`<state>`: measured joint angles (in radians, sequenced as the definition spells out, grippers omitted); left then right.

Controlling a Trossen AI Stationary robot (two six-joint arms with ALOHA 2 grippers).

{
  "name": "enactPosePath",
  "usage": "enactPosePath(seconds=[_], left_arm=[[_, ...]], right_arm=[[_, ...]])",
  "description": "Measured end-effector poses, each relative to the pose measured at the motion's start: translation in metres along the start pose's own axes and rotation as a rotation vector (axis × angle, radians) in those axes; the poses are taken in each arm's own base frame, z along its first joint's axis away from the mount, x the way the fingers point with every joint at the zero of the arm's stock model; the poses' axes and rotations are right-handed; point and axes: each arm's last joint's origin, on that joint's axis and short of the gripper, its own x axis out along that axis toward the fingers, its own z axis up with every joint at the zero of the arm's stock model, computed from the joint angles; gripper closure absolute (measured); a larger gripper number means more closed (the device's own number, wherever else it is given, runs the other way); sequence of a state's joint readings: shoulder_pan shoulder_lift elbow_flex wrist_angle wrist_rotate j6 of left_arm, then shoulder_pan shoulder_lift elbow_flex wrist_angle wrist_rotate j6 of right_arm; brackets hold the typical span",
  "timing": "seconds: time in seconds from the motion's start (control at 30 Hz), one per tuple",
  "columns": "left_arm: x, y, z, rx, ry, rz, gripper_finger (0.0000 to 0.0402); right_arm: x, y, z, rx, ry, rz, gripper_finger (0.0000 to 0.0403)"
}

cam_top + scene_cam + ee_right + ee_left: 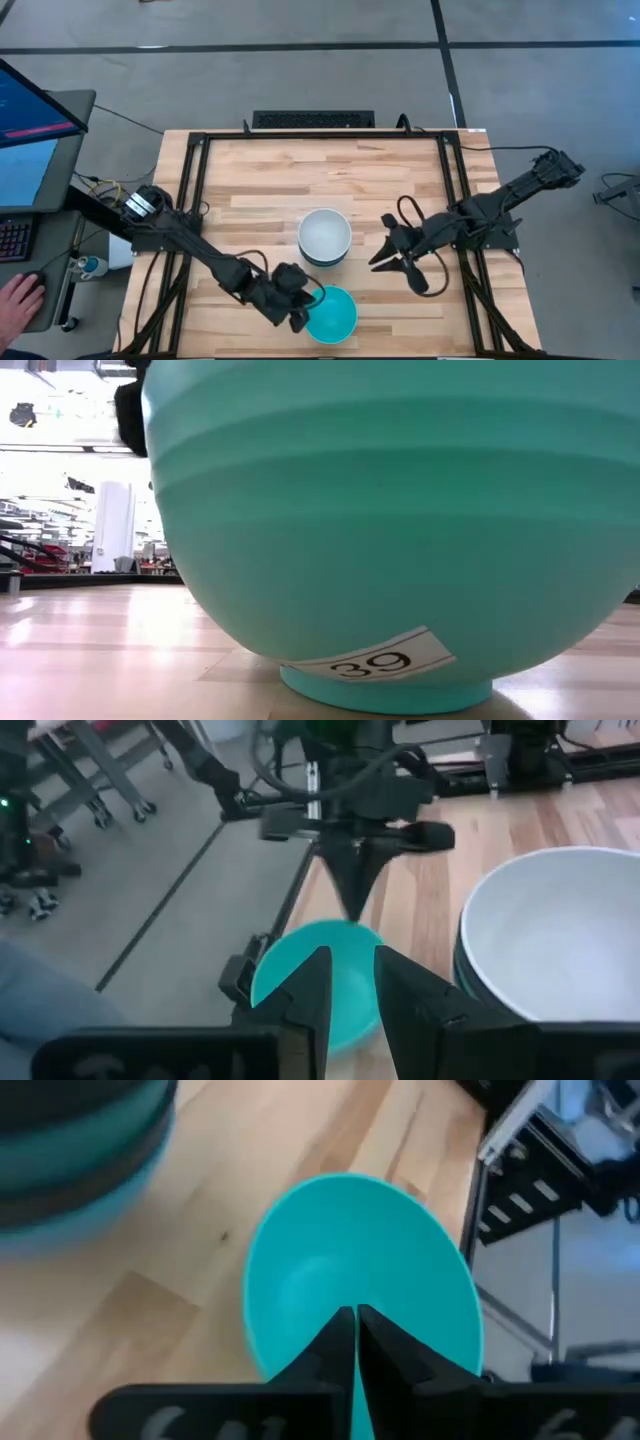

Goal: Nest bowls inside each other
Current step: Stack the blue bowl on the white bowl

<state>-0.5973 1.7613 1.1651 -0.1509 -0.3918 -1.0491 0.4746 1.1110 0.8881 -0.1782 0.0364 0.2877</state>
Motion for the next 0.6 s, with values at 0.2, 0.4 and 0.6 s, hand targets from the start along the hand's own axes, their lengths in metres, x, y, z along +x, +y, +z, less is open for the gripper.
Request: enactPosePath(seconds=[0.2, 0.4, 0.6], left_arm=[[0.0044, 0.0038, -0.0053, -0.096, 0.013, 0.11, 0.0395], [0.0039, 0.0042, -0.0045, -0.109, -0.008, 0.12, 0.0395], [0.0039, 0.0049, -0.0046, -0.111, -0.006, 0.127, 0.0395]], right_arm=[[0.0004, 0.0019, -0.0011, -0.009, -0.001, 0.01, 0.0301], [0.0016, 0.0021, -0.0001, -0.01, -0.007, 0.011, 0.0301], [0.0018, 0.0028, 0.0007, -0.021, -0.017, 0.016, 0.0301]])
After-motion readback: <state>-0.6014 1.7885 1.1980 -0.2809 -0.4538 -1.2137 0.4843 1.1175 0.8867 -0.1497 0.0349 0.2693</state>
